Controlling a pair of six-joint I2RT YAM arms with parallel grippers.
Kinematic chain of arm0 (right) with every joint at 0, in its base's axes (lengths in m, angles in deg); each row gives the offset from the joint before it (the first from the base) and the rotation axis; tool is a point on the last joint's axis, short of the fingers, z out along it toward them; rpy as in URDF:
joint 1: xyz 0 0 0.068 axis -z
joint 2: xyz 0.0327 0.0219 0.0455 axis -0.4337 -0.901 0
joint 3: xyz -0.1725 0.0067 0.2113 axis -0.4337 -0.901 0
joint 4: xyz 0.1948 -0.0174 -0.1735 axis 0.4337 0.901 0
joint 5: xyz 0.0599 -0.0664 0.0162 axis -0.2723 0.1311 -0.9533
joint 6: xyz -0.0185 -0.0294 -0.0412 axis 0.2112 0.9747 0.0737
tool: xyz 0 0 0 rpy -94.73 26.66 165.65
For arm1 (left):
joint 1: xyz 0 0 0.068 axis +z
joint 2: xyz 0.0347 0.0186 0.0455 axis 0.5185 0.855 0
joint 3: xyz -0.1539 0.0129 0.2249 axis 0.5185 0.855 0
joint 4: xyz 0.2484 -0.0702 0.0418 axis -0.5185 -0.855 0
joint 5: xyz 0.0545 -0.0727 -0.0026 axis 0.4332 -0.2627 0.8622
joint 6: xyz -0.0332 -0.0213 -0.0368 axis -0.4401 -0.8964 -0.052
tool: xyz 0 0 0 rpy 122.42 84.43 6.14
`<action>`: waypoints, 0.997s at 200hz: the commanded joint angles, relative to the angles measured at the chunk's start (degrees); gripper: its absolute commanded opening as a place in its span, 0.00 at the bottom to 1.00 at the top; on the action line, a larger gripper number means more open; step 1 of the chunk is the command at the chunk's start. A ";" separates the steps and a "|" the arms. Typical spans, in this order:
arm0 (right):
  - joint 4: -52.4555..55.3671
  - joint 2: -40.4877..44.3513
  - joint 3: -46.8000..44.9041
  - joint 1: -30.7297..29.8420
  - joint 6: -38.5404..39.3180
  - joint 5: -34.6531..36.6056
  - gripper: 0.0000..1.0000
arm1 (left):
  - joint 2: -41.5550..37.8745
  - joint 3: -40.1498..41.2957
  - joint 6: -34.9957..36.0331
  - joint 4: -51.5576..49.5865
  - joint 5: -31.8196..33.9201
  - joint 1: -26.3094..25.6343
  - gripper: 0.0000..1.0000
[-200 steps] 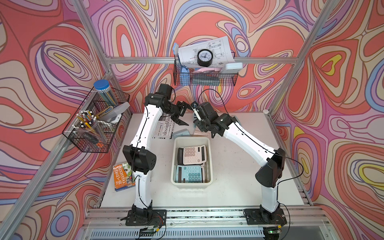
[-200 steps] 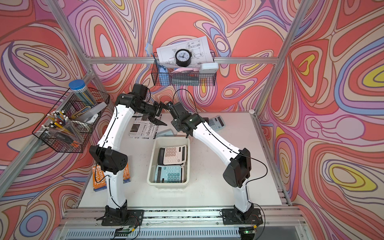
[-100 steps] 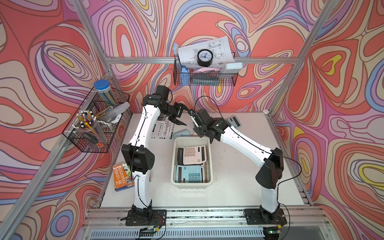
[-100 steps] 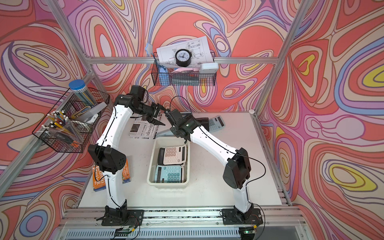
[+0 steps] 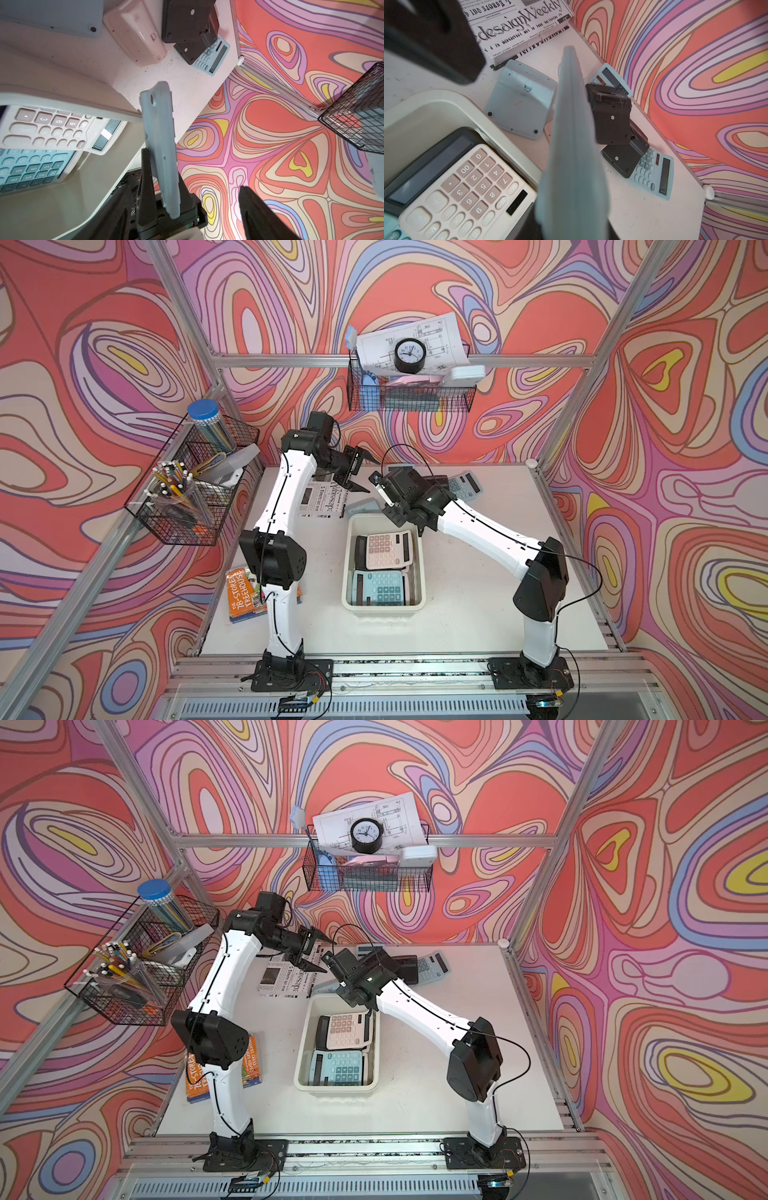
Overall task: Put the calculator in the storage box
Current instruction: Pick up the calculator at the center of the board.
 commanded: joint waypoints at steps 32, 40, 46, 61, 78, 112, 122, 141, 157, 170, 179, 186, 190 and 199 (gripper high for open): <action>-2.66 -0.12 4.48 -1.00 1.70 0.57 0.23 | 0.13 0.10 3.66 -4.80 -0.49 -2.08 0.63; -2.76 -0.27 4.83 -1.16 1.74 0.51 0.23 | 0.28 0.12 3.60 -4.74 -0.68 -2.25 0.59; -2.79 -0.49 5.09 -1.16 1.74 0.54 0.23 | 0.37 0.12 3.56 -4.60 -0.75 -2.34 0.55; -2.64 -0.86 5.69 -1.24 1.82 0.49 0.23 | 0.46 0.09 3.45 -4.28 -1.08 -2.35 0.45; -2.68 -1.04 6.04 -1.31 1.74 0.24 0.23 | 0.68 0.06 3.02 -3.48 -1.98 -2.31 0.33; -2.50 -1.33 6.18 -1.34 1.16 0.11 0.30 | 1.07 0.10 1.91 -1.72 -3.34 -2.35 0.15; -2.44 -1.24 6.10 -1.36 0.85 0.09 0.33 | 1.19 0.14 1.68 -1.22 -3.76 -2.35 0.12; -2.15 -1.21 5.94 -1.34 0.24 0.13 0.37 | 1.34 -0.09 1.43 -0.51 -4.46 -2.35 0.08; -2.32 -0.94 5.43 -1.39 -0.23 0.05 0.37 | 1.59 -0.21 1.30 -0.23 -4.95 -2.25 0.04; -2.41 -0.63 5.00 -1.36 -0.50 0.28 0.37 | 1.76 -0.37 1.33 -0.17 -5.17 -2.26 0.03; -2.52 -0.52 4.74 -1.38 -0.71 0.45 0.39 | 1.87 -0.53 1.27 -0.20 -5.29 -2.18 0.01; -2.43 -0.42 4.69 -1.39 -0.78 0.55 0.43 | 1.95 -0.76 1.46 -0.20 -5.32 -2.12 0.00; -2.34 -0.34 4.69 -1.41 -0.88 0.49 0.44 | 2.08 -1.02 1.54 -0.41 -5.37 -2.08 0.00; -2.18 -0.07 4.49 -1.34 -1.12 0.42 0.47 | 2.37 -1.75 1.96 -1.02 -5.35 -1.91 0.00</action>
